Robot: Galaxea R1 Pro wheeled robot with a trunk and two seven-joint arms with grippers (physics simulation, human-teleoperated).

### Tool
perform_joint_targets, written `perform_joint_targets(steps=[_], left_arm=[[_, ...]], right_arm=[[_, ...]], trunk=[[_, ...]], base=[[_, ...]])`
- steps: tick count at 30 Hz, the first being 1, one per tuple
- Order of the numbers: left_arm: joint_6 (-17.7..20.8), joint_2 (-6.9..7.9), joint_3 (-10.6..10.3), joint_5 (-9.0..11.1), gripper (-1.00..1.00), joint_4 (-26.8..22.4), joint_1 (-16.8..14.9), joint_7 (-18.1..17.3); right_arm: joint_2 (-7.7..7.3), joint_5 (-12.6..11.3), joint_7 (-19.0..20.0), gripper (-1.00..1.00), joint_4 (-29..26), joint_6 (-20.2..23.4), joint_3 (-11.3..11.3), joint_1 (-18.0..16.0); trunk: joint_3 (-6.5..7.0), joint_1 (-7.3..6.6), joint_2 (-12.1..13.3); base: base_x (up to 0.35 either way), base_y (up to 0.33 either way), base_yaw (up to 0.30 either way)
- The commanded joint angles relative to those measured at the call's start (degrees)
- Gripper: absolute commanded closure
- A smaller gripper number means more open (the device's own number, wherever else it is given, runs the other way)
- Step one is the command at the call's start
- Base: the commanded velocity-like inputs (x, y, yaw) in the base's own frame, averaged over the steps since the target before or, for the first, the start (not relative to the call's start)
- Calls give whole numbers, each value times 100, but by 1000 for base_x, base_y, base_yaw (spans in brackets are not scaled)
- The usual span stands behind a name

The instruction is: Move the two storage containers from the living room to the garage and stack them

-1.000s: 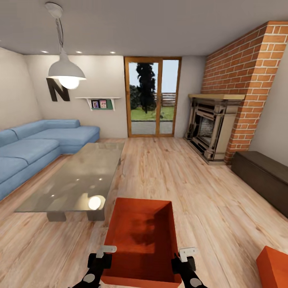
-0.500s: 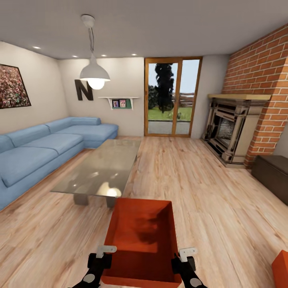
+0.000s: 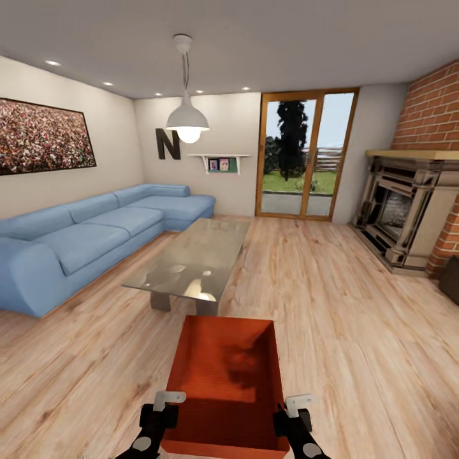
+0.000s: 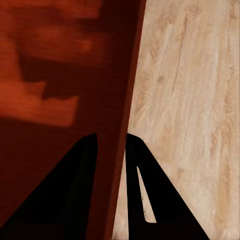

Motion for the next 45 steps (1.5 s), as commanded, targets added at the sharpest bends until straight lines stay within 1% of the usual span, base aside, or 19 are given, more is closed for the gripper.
perform_joint_targets(steps=[1, 14, 23, 35, 45], left_arm=[[7, -32, 63, -26, 100, -2, -8, 33], [11, -32, 56, -26, 100, -2, -5, 31], [24, -32, 71, -26, 100, -2, -5, 31], [25, -31, 72, -26, 100, -2, -5, 31], [17, -23, 72, -26, 100, -2, -5, 31]], right_arm=[[2, 55, -60, 100, -4, 1, -92, -3], [2, 55, -59, 100, -4, 1, -92, -3], [2, 55, -58, 100, -4, 1, -92, -3], [2, 55, -58, 100, -4, 1, -95, -3], [2, 55, -59, 100, -1, 1, -94, -3]], trunk=[[-6, -1, -4], [-6, -1, -4], [-6, -1, -4], [-6, -1, -4], [-6, -1, -4]], base=[[-16, 0, 267], [9, 0, 267], [290, 39, 267], [309, 226, 267], [56, 330, 267]])
